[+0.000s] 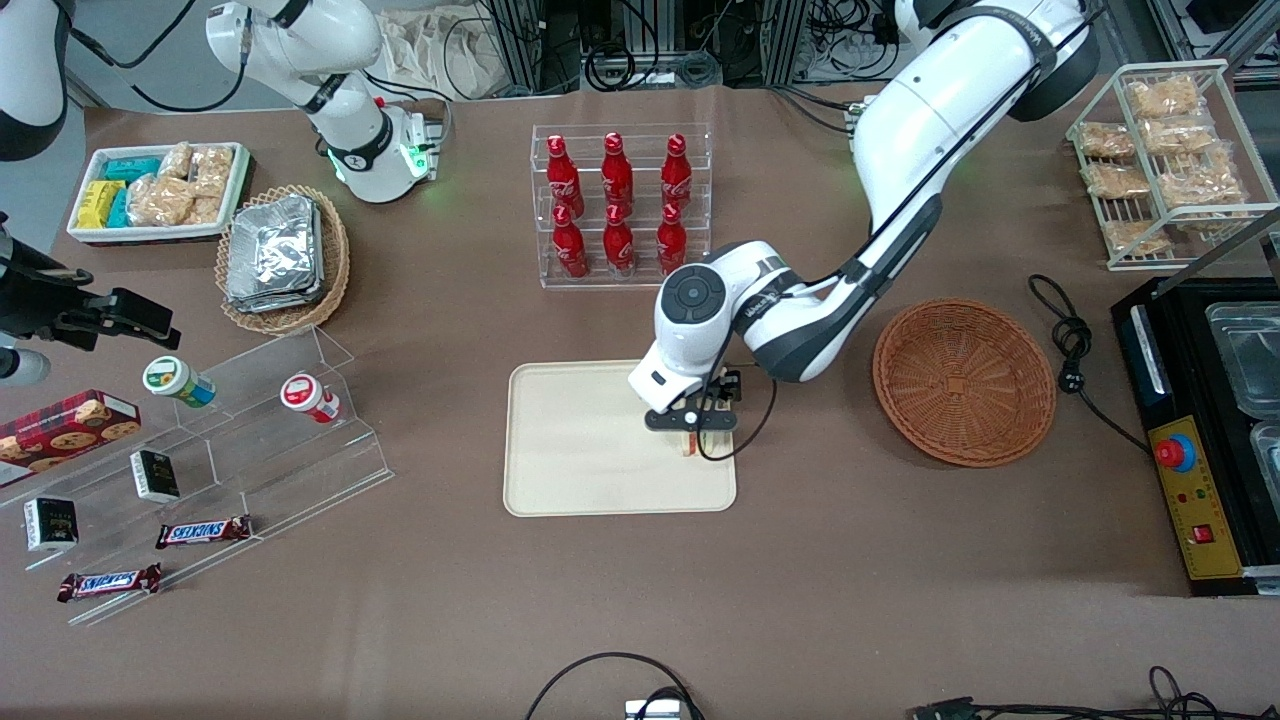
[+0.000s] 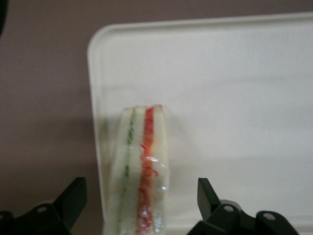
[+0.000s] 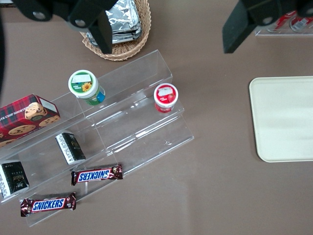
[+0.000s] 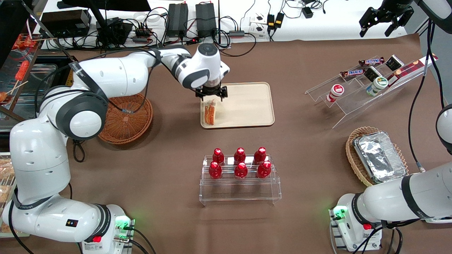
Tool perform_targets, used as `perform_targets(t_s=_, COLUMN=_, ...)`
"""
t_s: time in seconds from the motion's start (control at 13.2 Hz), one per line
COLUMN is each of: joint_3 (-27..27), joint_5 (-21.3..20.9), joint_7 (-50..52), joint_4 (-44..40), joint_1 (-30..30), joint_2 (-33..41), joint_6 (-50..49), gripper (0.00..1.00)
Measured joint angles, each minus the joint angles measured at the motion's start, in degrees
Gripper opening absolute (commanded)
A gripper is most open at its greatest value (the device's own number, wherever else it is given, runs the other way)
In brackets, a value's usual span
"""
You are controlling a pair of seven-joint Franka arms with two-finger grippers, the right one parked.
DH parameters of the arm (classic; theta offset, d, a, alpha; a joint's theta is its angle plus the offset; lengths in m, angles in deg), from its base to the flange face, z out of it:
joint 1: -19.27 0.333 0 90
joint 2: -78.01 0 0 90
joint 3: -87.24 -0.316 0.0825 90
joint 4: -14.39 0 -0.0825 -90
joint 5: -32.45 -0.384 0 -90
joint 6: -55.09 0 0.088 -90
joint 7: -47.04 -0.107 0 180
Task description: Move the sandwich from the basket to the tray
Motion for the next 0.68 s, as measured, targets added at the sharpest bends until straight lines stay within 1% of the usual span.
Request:
perform_targets(t_s=0.3, joint_3=0.00, joint_5=1.23, joint_7=0.05, joint_4=-6.17, joint_1=3.14, joint_2=3.17, joint_6=-7.62, gripper=1.00)
perform_targets(t_s=0.53, joint_3=-0.02, joint_5=1.76, joint_7=0.12, joint_4=-7.56, joint_1=6.17, joint_2=5.93, joint_6=-9.13, gripper=1.00)
perform_targets(t_s=0.68, joint_3=-0.09, joint_5=4.39, joint_7=0.19, joint_4=-7.74, joint_1=8.55, joint_2=7.97, joint_6=-10.71, gripper=1.00)
